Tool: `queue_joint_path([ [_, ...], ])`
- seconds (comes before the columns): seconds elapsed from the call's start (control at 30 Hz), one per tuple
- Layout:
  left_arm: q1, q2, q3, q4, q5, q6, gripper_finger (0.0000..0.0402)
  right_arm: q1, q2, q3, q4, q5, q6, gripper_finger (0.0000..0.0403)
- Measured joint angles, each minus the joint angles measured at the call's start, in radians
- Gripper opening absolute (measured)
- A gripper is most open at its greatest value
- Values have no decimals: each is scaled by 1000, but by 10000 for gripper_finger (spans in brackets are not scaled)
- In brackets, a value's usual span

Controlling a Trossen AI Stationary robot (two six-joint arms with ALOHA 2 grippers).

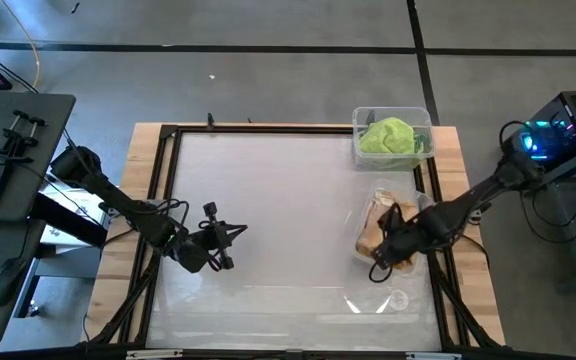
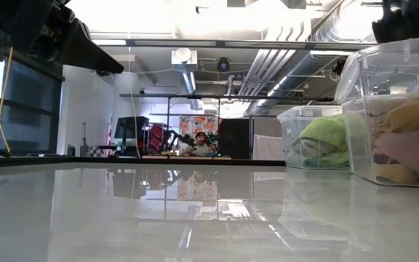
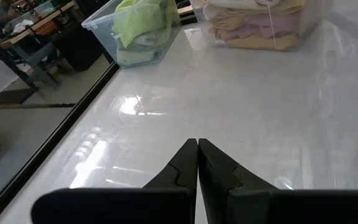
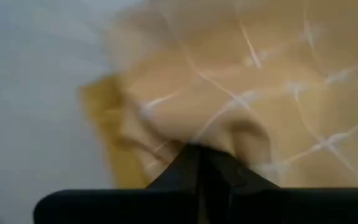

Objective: Sort towels by color in basket
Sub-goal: Put the light yellow kitchen towel into the bottom transparent bin

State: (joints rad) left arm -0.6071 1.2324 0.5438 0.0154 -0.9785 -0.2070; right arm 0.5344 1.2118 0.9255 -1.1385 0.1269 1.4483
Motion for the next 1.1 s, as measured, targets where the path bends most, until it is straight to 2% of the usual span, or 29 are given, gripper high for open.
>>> queue_joint_path([
  [0.13,0,0,0,7,0,2,0,-3,-2,-121,72,-138,1,6],
  [0.23,0,0,0,13,0,5,0,-4,-4,-125,28,-171,0,6],
  [0.33,0,0,0,16,0,9,0,-2,2,-51,-146,-87,13,6],
  [0.47,0,0,0,25,0,9,0,-3,1,120,-330,2,26,6],
  [0.57,0,0,0,40,0,16,0,-3,-1,238,-437,126,79,6],
  [0.67,0,0,0,43,0,26,0,-4,-1,291,-354,258,14,6],
  [0.8,1,0,0,44,-1,27,0,-45,4,267,-19,314,-258,6],
  [0.87,5,0,0,46,0,27,0,-77,28,248,129,301,-388,6],
  [0.93,9,0,0,46,0,27,0,-116,66,244,194,274,-469,6],
  [1.0,14,0,0,50,0,27,0,-161,106,244,178,227,-498,6],
  [1.1,21,0,0,53,8,27,0,-232,162,244,91,86,-506,6],
])
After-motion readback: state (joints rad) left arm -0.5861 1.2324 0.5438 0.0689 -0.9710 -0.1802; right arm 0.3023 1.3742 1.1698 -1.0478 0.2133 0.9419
